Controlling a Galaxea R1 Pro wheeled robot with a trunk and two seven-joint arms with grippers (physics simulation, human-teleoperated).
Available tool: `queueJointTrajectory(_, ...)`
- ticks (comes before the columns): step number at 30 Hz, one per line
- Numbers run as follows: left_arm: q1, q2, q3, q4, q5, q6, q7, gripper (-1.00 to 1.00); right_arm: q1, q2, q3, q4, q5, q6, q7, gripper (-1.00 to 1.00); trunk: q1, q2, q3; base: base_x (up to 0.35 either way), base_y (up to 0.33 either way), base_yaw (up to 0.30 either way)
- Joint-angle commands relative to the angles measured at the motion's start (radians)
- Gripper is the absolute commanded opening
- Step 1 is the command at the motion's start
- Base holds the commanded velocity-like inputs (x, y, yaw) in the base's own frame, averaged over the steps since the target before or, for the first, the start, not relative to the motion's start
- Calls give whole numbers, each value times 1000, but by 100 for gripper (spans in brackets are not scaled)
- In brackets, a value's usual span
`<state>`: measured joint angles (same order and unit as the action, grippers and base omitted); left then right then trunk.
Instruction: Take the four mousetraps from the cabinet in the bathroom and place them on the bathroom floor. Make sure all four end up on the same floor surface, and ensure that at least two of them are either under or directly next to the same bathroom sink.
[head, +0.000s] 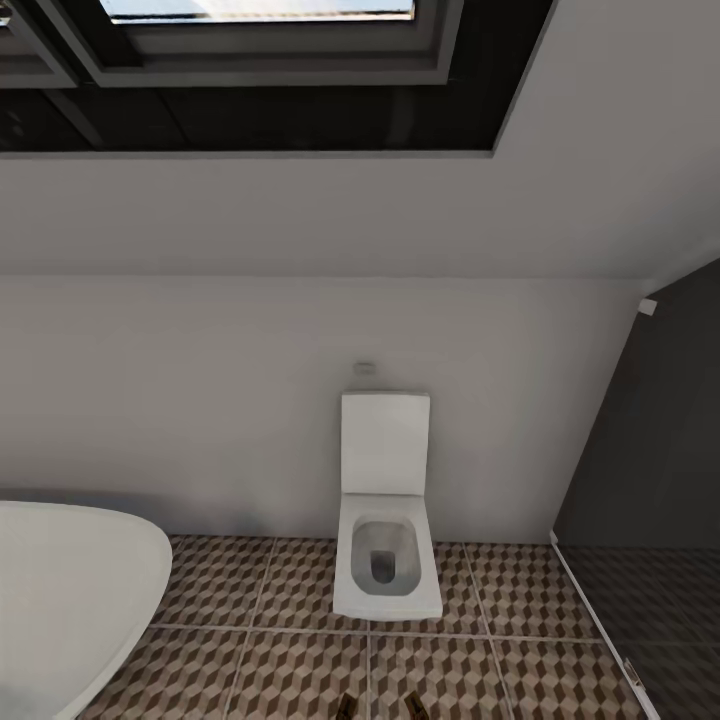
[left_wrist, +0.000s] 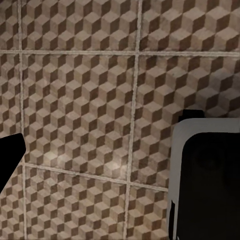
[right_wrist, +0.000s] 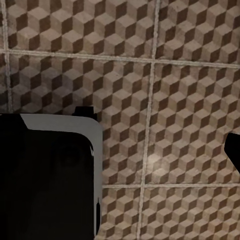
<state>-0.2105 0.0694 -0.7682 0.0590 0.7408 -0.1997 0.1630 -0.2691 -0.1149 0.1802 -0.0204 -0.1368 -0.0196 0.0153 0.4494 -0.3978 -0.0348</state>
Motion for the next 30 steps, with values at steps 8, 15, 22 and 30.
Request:
queueJointTrajectory(8, -1, 0, -6, 1, 3, -4, 1, 100, -1, 0, 8, 0, -10, -2, 2, 100, 1, -2, -2, 0, 0, 0)
queueJointTrajectory(15, -1, 0, -6, 2, 3, -4, 1, 100, -1, 1, 8, 0, -10, -2, 2, 100, 1, -2, -2, 0, 0, 0)
queueJointTrajectory(22, 0, 0, -6, 1, 3, -4, 1, 100, -1, 3, 8, 0, -10, -3, 3, 100, 1, -2, -2, 0, 0, 0)
queueJointTrajectory(30, 0, 0, -6, 2, 3, -4, 1, 100, -1, 4, 9, 0, -10, -3, 9, 100, 1, -2, -4, 0, 0, 0)
